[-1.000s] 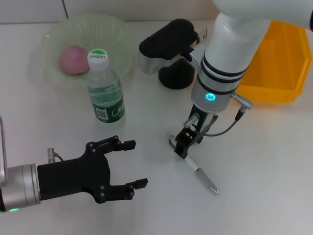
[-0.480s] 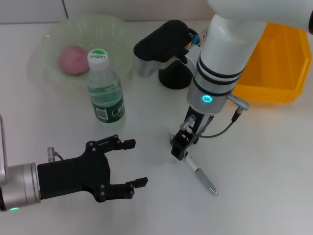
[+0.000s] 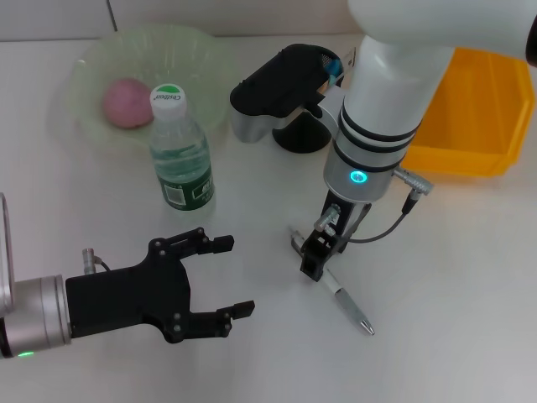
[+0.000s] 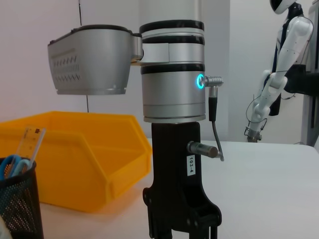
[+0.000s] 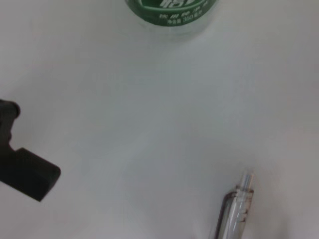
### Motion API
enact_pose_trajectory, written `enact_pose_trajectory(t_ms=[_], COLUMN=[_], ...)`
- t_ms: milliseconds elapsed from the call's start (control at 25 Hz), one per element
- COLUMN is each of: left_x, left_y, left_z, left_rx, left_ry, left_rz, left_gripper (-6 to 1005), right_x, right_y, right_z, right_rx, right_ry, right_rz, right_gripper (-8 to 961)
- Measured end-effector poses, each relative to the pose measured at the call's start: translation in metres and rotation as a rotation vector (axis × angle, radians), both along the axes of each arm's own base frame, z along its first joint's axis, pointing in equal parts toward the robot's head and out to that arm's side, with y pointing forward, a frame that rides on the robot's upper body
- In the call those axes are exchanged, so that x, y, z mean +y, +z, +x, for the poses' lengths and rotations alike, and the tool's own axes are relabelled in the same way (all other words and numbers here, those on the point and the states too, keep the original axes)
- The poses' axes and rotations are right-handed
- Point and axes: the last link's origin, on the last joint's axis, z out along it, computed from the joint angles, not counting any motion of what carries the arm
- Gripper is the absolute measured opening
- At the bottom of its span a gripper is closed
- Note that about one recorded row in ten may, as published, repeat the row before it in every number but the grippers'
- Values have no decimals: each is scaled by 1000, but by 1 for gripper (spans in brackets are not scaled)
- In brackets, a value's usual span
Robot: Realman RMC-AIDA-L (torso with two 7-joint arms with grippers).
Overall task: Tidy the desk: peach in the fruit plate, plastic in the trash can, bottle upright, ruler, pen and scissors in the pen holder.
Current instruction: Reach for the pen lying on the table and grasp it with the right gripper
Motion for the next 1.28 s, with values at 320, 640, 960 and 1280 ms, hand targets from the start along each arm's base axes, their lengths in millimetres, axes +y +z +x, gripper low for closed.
enact_pose_trajectory(t_ms=[320,640,960,1280], left_x=[1,2,3,5], left_y=[0,0,-1,-1], left_z=[1,2,3,4], left_rx=[-2,-4,-7,-2], left_ry=[-3,-5,-6,-6], left_rz=[1,2,5,9], left_gripper=[846,846,846,846], right_x=[-1,-2,-3,-4], right_y=[0,0,0,0], right_z=[3,4,7,6], right_rx=[-14,-19,-42,-44], right_ry=[2,4,15,30], right_rz=[-6,-8,-17,-22], right_gripper=[480,350,281,156])
